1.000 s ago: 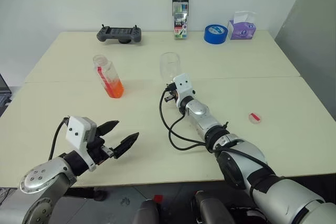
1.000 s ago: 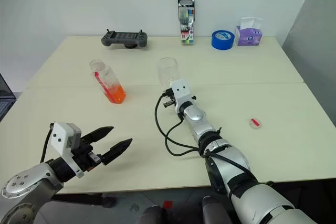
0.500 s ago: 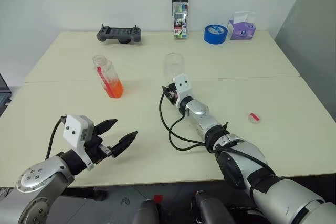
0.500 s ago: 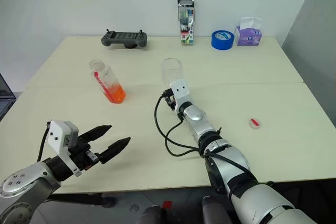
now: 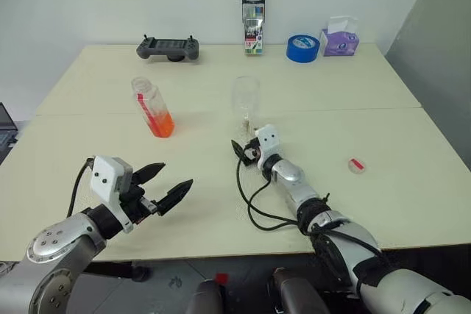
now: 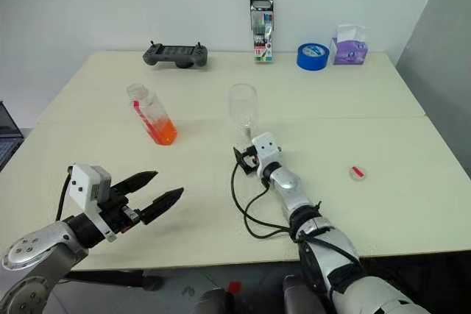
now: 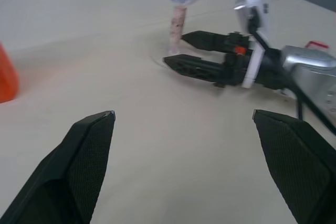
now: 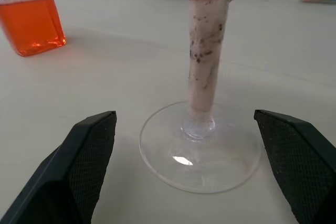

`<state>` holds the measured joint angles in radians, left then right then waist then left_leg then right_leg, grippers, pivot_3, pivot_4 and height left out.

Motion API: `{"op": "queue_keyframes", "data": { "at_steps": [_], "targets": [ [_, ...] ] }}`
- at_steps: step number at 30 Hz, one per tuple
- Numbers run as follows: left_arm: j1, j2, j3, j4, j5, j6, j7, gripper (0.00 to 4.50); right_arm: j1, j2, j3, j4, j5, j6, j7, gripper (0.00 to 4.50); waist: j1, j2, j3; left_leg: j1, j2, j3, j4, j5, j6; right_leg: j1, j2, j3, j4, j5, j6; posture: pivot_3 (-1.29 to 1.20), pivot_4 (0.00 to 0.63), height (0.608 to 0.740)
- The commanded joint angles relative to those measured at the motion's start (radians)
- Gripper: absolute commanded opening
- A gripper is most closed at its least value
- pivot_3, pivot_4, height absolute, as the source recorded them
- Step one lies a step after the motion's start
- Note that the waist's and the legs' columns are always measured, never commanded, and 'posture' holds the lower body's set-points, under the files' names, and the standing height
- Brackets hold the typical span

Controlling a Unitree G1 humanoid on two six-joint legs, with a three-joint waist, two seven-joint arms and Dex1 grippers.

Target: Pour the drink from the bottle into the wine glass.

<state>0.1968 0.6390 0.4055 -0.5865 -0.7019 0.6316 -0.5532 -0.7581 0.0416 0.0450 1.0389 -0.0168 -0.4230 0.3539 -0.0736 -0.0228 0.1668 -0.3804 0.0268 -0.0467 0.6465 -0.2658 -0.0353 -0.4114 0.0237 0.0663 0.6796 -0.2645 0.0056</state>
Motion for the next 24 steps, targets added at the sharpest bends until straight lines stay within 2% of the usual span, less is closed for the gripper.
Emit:
{"op": "queue_keyframes", "data": {
  "at_steps": [1,5,9,13,15,18,24],
  "targets": [
    [-0.033,-0.011,0.047,0.04,0.05,-0.058,0.043,4.5,0.116,-0.088,0.003,-0.275,0.039,0.073,0.107,4.48,0.007,0.0,0.0,0.0,0.0,0.0,0.0,0.0,0.0,0.0,0.0,0.001,0.0,-0.002,0.003,0.0,0.15,0.74],
    [-0.097,-0.061,0.025,0.127,0.146,-0.125,0.129,4.5,0.323,-0.255,0.025,-0.827,0.182,0.367,0.302,4.48,0.019,0.001,0.001,0.0,-0.001,0.0,0.0,0.0,0.0,0.0,-0.001,0.002,-0.001,-0.002,0.004,0.0,0.15,0.74],
    [-0.172,-0.124,-0.003,0.224,0.237,-0.184,0.215,4.5,0.415,-0.416,0.017,-1.212,0.36,0.642,0.422,4.48,0.018,0.002,0.002,0.001,0.0,-0.001,0.0,0.0,0.0,0.0,-0.001,0.003,0.0,-0.002,0.004,0.0,0.15,0.74],
    [-0.287,-0.172,-0.025,0.362,0.312,-0.243,0.284,4.5,0.448,-0.596,-0.017,-1.517,0.635,0.924,0.526,4.48,0.023,0.001,0.002,0.002,0.0,-0.001,0.0,0.0,0.0,0.001,0.002,-0.001,0.0,-0.002,0.004,0.0,0.15,0.74],
    [-0.333,-0.18,-0.037,0.418,0.334,-0.27,0.288,4.5,0.444,-0.652,-0.04,-1.585,0.724,1.016,0.525,4.48,0.024,-0.001,0.002,0.001,0.0,-0.002,0.001,0.0,0.0,0.002,0.003,-0.002,0.0,-0.002,0.004,0.0,0.15,0.74],
    [-0.4,-0.187,-0.045,0.506,0.363,-0.316,0.295,4.5,0.431,-0.695,-0.053,-1.613,0.775,1.077,0.514,4.48,0.026,-0.005,0.004,0.001,0.0,-0.002,0.001,0.0,0.0,0.003,0.004,-0.002,0.0,-0.002,0.004,0.0,0.15,0.74],
    [-0.5,-0.193,-0.081,0.634,0.392,-0.387,0.259,4.5,0.386,-0.667,-0.064,-1.628,0.814,1.147,0.406,4.48,0.028,-0.008,0.006,0.0,0.0,-0.001,0.001,0.0,0.0,0.002,0.004,-0.001,-0.001,-0.002,0.004,0.0,0.15,0.74]
  ]
}}
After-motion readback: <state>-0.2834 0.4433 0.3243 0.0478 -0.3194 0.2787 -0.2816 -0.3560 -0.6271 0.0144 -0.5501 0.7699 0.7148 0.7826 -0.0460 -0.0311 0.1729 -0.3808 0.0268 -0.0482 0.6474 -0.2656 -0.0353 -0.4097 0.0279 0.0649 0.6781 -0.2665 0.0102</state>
